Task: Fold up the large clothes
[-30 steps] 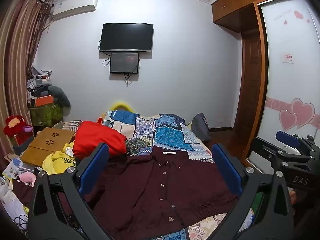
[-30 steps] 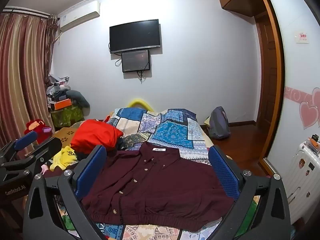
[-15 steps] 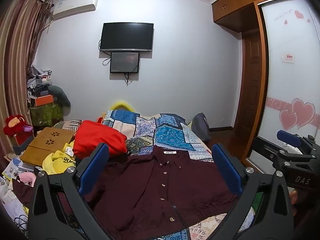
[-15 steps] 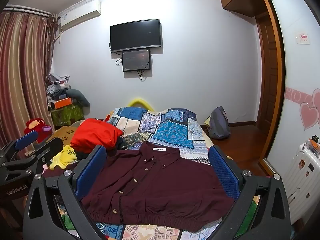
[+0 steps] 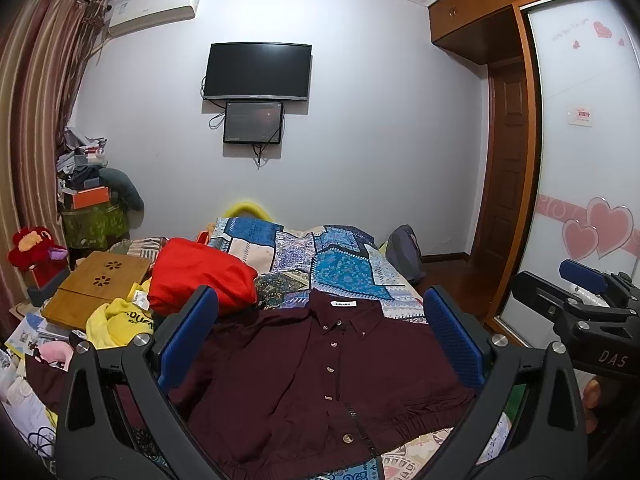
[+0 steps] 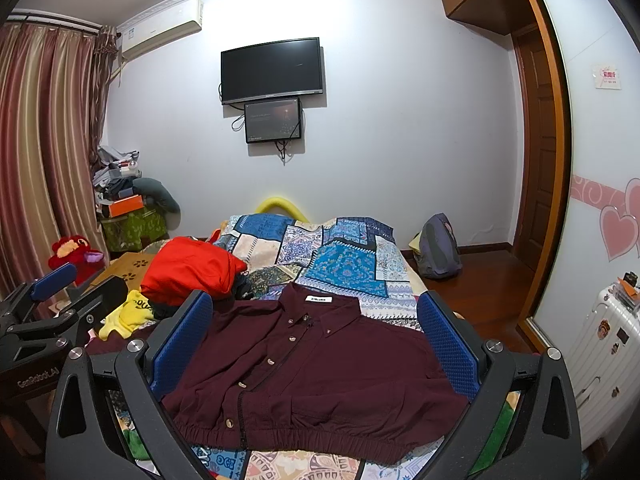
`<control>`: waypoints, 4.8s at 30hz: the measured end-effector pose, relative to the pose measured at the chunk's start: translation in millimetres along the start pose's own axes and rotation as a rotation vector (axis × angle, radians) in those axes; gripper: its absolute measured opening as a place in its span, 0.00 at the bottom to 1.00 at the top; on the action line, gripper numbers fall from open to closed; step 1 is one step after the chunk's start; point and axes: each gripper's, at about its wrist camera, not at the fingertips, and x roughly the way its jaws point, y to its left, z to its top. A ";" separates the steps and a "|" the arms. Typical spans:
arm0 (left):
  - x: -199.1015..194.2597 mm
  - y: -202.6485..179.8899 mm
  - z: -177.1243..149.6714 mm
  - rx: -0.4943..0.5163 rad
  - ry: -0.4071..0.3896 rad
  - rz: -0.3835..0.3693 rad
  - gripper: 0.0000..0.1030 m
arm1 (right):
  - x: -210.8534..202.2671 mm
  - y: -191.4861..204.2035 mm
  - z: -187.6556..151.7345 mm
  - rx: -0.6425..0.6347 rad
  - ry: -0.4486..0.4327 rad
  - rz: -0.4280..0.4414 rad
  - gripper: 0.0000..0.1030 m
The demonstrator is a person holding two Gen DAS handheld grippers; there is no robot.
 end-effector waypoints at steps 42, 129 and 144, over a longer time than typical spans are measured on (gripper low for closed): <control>25.1 23.1 -0.9 -0.011 0.025 -0.006 1.00 | 20.7 10.5 1.1 -0.008 0.035 -0.024 0.99; 54.4 424.9 -226.6 -0.939 0.424 0.532 0.08 | 169.9 41.7 -43.4 -0.104 0.484 -0.056 0.99; 113.4 296.1 11.3 -0.502 0.079 0.138 0.06 | 163.6 -11.4 -29.2 -0.037 0.414 -0.055 0.99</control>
